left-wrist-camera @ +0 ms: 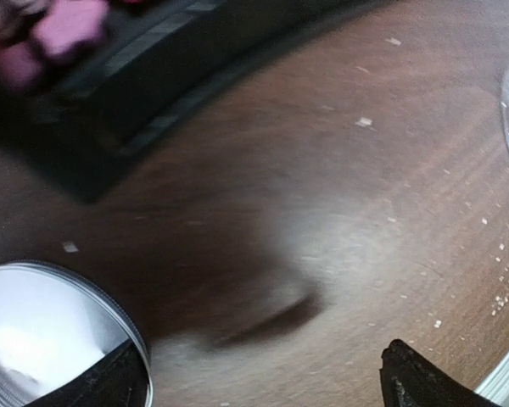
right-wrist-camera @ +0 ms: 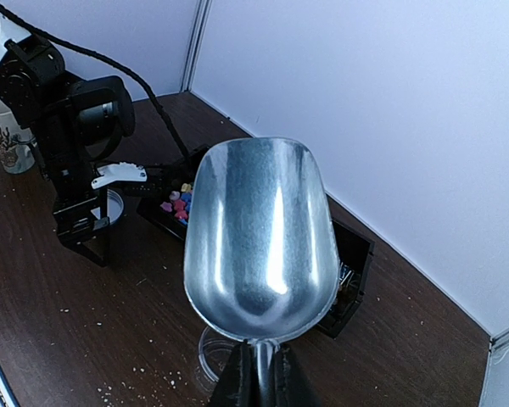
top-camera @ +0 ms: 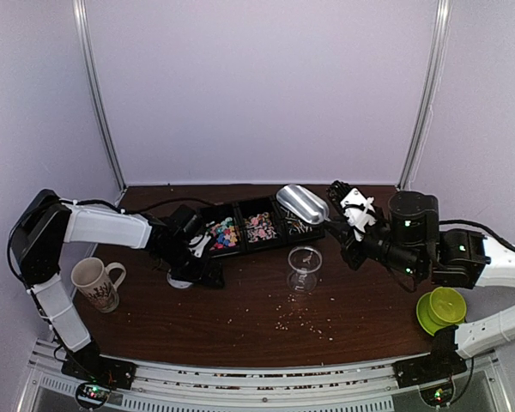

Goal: Pack the candies
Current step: Move the box lid to the center of the board.

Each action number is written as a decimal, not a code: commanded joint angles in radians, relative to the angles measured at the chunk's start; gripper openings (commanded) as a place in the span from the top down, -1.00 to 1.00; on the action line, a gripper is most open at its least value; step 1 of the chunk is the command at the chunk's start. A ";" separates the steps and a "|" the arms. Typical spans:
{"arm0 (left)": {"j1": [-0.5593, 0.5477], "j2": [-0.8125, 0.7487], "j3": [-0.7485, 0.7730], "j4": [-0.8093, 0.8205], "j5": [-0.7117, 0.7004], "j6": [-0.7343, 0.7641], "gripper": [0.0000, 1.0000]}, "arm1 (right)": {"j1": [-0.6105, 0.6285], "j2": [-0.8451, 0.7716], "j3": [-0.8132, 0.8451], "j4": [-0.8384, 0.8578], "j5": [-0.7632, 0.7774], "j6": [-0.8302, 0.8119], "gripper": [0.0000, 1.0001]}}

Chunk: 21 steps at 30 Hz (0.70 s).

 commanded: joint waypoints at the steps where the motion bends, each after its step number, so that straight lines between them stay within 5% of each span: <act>1: -0.075 0.055 0.030 -0.021 0.084 0.038 -0.96 | -0.006 0.001 0.046 -0.007 0.009 0.004 1.00; 21: -0.331 0.374 0.545 -0.256 0.380 0.262 -0.96 | -0.009 -0.078 0.092 -0.078 0.054 0.001 1.00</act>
